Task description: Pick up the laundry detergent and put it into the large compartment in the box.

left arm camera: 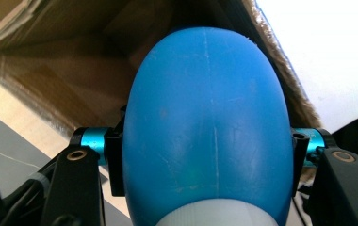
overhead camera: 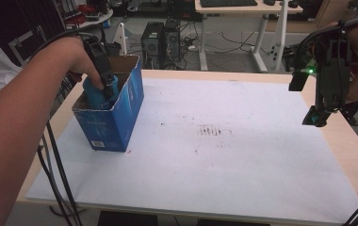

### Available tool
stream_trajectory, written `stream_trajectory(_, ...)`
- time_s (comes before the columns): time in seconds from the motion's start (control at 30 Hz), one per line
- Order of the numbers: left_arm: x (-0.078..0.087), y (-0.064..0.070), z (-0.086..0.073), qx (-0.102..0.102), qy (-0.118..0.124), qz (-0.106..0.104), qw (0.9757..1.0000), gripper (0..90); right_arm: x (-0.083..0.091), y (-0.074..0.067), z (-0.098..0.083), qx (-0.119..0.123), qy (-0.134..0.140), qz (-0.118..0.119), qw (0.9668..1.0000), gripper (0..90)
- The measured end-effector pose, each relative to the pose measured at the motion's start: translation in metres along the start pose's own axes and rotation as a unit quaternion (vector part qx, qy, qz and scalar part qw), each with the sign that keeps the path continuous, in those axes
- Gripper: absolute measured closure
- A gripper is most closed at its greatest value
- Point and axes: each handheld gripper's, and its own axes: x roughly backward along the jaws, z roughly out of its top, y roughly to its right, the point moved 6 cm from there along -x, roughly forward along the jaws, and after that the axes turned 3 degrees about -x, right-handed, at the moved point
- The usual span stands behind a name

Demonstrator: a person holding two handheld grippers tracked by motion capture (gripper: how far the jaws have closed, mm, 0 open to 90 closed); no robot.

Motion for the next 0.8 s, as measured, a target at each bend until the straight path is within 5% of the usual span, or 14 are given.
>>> stream_trajectory(0.4, -0.017, -0.004, 0.001, -0.05, -0.002, 0.009, 0.9987, 38.9, -0.005, 0.003, 0.002, -0.002, 0.0, 0.004, 1.0, 2.2)
stream_trajectory(0.8, -0.032, -0.006, 0.001, -0.059, 0.004, 0.007, 0.9982, 38.8, -0.006, 0.004, 0.005, 0.001, -0.002, 0.005, 1.0, 2.2)
